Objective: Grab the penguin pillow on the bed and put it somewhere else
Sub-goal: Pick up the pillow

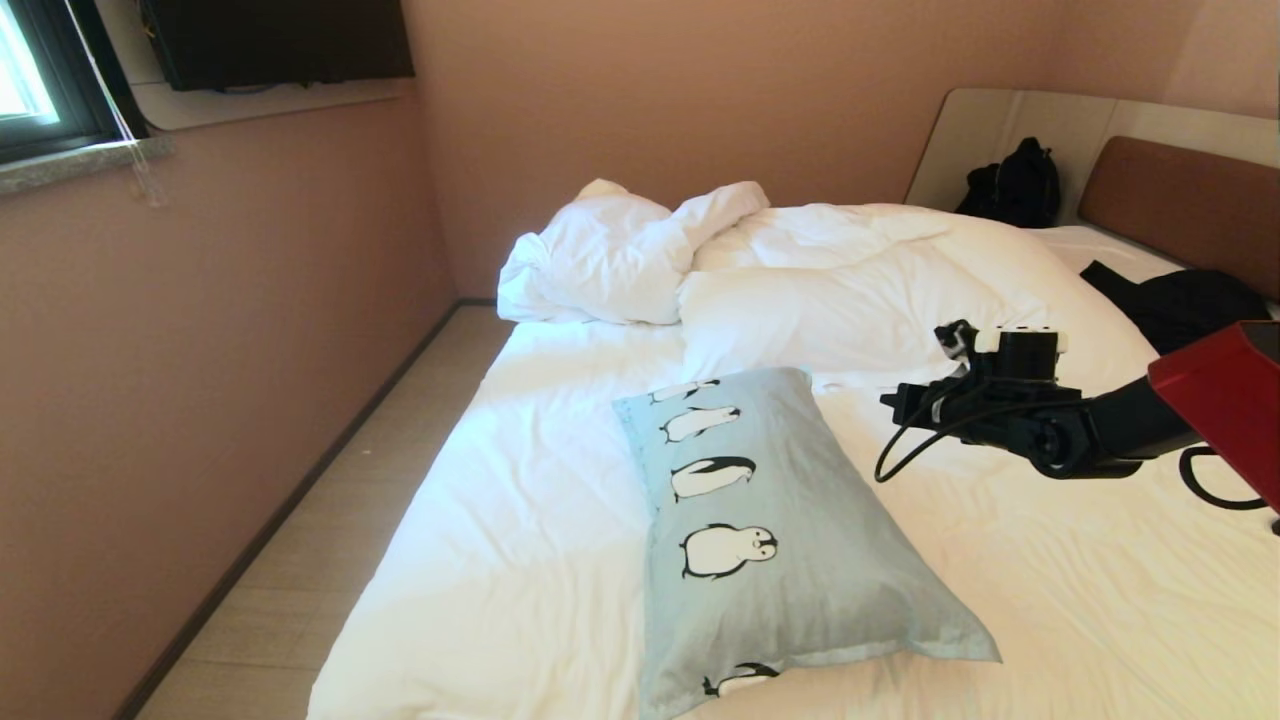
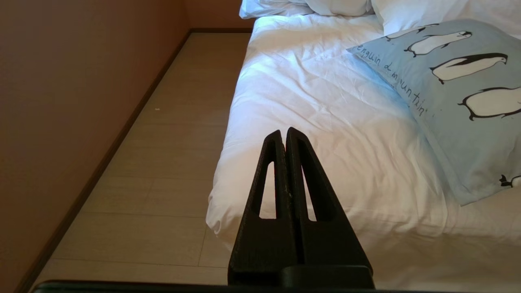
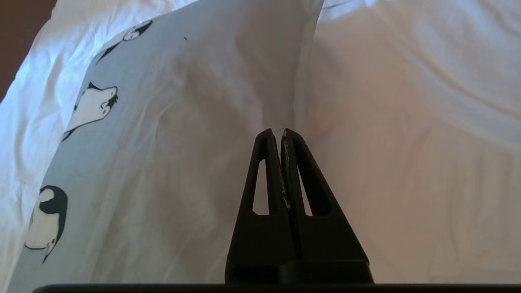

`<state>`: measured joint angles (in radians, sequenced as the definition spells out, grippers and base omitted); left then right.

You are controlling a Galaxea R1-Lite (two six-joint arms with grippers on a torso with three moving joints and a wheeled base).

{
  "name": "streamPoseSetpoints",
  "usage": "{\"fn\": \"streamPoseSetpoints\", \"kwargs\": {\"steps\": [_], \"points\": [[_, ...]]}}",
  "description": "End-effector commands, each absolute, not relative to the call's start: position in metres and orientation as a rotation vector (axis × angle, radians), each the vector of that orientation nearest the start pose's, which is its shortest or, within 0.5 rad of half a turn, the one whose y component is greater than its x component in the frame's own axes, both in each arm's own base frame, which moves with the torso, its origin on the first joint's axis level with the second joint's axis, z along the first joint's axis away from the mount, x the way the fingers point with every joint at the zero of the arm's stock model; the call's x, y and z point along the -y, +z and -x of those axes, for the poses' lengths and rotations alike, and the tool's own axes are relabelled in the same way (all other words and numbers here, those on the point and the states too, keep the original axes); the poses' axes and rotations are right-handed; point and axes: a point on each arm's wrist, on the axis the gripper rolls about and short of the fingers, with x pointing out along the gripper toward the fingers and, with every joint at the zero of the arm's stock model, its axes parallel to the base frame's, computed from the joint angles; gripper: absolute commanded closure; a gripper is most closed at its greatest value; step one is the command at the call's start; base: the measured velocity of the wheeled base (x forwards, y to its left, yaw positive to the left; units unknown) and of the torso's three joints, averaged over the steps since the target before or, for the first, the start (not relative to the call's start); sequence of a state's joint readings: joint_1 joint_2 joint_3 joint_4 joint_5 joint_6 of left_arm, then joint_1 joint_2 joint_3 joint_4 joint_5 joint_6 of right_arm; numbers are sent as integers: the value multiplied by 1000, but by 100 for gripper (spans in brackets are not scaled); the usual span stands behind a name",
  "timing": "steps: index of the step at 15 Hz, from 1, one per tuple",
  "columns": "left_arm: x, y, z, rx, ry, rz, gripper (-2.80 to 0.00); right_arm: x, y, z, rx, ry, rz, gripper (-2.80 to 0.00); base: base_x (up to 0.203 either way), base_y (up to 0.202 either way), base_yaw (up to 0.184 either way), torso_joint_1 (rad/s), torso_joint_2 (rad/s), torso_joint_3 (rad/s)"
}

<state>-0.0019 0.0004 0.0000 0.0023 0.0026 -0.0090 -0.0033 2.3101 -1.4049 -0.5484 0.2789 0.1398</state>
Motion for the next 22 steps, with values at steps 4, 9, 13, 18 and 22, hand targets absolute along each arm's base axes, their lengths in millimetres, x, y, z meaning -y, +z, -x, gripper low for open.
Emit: {"fn": "streamPoseSetpoints", "kwargs": {"steps": [4, 9, 13, 18, 22], "points": [[0, 75, 23, -3, 2, 9, 0, -11, 61, -481, -481, 247, -207, 0, 0, 0, 0, 0, 0, 0], [0, 75, 23, -5, 2, 9, 0, -19, 52, -481, -517, 264, -206, -280, 0, 0, 0, 0, 0, 0], [0, 75, 23, -3, 2, 9, 0, -20, 51, -480, -540, 320, -245, -280, 0, 0, 0, 0, 0, 0], [0, 75, 23, -4, 2, 9, 0, -4, 46, -476, -611, 442, -377, -280, 0, 0, 0, 0, 0, 0], [0, 75, 23, -5, 2, 9, 0, -5, 40, -473, -640, 459, -388, -280, 0, 0, 0, 0, 0, 0]]}}
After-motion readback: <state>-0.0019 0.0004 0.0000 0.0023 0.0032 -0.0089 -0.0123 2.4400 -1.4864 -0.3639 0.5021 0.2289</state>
